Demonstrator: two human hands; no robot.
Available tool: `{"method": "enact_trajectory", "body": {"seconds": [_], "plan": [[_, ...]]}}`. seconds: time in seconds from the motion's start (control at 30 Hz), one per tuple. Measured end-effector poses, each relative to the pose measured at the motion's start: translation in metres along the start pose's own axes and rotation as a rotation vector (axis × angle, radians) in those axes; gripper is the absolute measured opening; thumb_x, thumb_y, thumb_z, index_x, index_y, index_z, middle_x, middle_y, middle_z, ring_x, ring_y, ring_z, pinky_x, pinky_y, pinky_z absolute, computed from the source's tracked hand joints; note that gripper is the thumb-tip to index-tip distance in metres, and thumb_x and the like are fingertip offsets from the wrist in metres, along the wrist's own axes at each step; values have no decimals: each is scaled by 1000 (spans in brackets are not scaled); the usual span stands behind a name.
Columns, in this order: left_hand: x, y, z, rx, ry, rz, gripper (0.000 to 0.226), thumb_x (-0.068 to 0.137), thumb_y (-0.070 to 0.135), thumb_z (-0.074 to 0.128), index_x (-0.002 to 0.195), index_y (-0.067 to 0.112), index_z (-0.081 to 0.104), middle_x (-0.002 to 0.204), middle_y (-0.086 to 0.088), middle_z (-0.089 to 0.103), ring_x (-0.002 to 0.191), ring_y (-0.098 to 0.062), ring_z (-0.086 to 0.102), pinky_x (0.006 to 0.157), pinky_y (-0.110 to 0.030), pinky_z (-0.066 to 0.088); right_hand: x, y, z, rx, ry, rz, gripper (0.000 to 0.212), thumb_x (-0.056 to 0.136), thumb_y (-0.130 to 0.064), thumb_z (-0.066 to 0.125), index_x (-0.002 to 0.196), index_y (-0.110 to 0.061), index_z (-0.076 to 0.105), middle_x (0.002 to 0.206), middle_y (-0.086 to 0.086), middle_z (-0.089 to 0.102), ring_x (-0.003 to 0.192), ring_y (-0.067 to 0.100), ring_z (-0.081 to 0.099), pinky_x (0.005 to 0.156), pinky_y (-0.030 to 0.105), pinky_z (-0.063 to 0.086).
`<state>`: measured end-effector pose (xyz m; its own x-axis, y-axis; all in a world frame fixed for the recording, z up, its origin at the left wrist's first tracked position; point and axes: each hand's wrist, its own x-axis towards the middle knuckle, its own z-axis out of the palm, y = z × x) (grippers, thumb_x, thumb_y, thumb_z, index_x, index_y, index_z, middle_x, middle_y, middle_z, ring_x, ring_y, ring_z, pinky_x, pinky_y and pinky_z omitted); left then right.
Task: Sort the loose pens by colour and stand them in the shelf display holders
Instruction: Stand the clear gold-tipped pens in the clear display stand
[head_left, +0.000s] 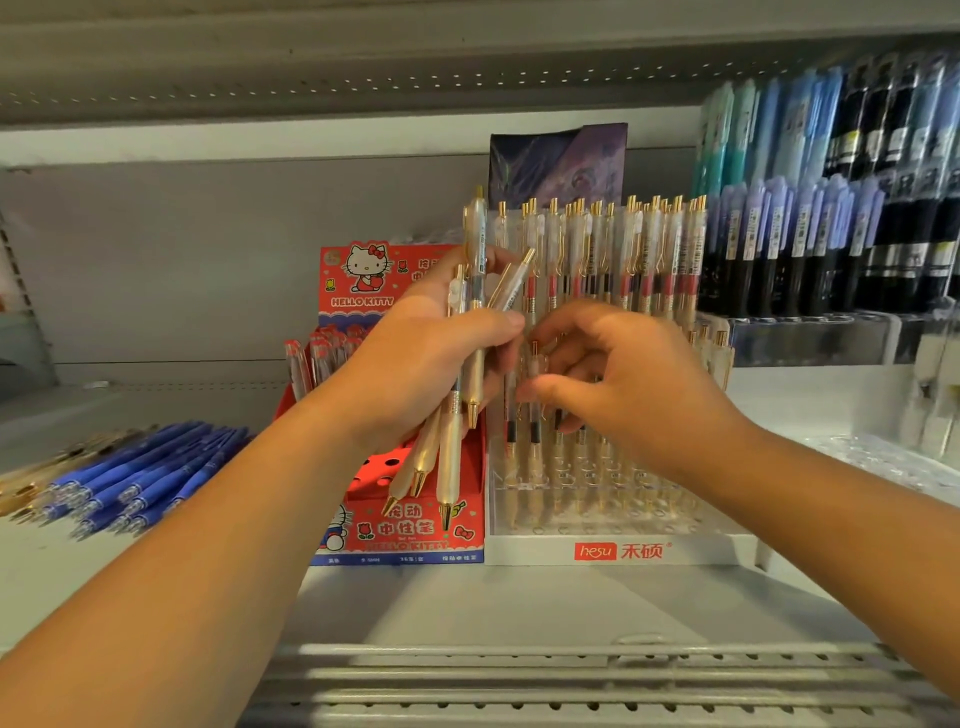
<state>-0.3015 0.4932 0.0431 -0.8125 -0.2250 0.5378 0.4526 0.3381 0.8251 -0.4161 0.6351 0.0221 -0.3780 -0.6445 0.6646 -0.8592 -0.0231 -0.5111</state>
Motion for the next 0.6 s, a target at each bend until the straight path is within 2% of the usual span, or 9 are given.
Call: {"method": "enact_trajectory", "body": {"seconds": [0.07,0.17,0.27,0.33,0.43,0.53,0.6], "plan": [[-1,1,0,6,-16,8,29,86,16,62,103,40,63,65,-8,59,52,-16,57,46,-24,47,1,1,1,-63,-10,-1,34,76,-33,80,106,-26,64,83,-7,69,71,8,68,60,28,60],[-3,5,3,19,-84,21,29,89,15,59,117,23,55,65,-13,53,42,-17,50,40,-23,42,1,0,-1,-151,-11,-20,37,76,-42,76,109,-28,64,82,-11,69,75,2,65,69,27,59],[-5,7,6,-29,-135,-8,41,87,14,58,128,14,51,64,-13,47,40,-15,46,38,-23,39,0,-1,-4,-130,17,-56,35,78,-44,72,108,-29,62,81,-11,69,74,3,65,68,31,57],[-6,9,7,-69,-146,-15,41,86,14,57,127,13,51,65,-14,44,39,-16,44,38,-23,38,-2,-3,-6,-16,29,-69,36,81,-38,72,113,-27,59,92,-10,68,80,8,67,71,34,58],[-6,11,6,-101,-158,-7,32,85,11,57,117,16,54,64,-14,43,39,-16,44,38,-23,38,-3,-8,-10,174,53,-64,33,82,-36,69,112,-28,58,103,-9,65,89,11,67,66,29,57],[-7,11,6,-112,-166,-20,45,86,10,57,130,15,50,64,-14,44,40,-15,45,37,-23,38,-1,-14,-12,481,58,28,25,86,-20,73,108,-19,61,99,1,68,76,14,66,49,28,52],[-7,12,7,-105,-185,-18,47,87,9,56,133,15,48,64,-15,45,40,-14,46,37,-23,38,0,-15,-13,626,36,90,24,83,-15,72,105,-15,63,98,8,69,72,15,65,45,27,48]]}}
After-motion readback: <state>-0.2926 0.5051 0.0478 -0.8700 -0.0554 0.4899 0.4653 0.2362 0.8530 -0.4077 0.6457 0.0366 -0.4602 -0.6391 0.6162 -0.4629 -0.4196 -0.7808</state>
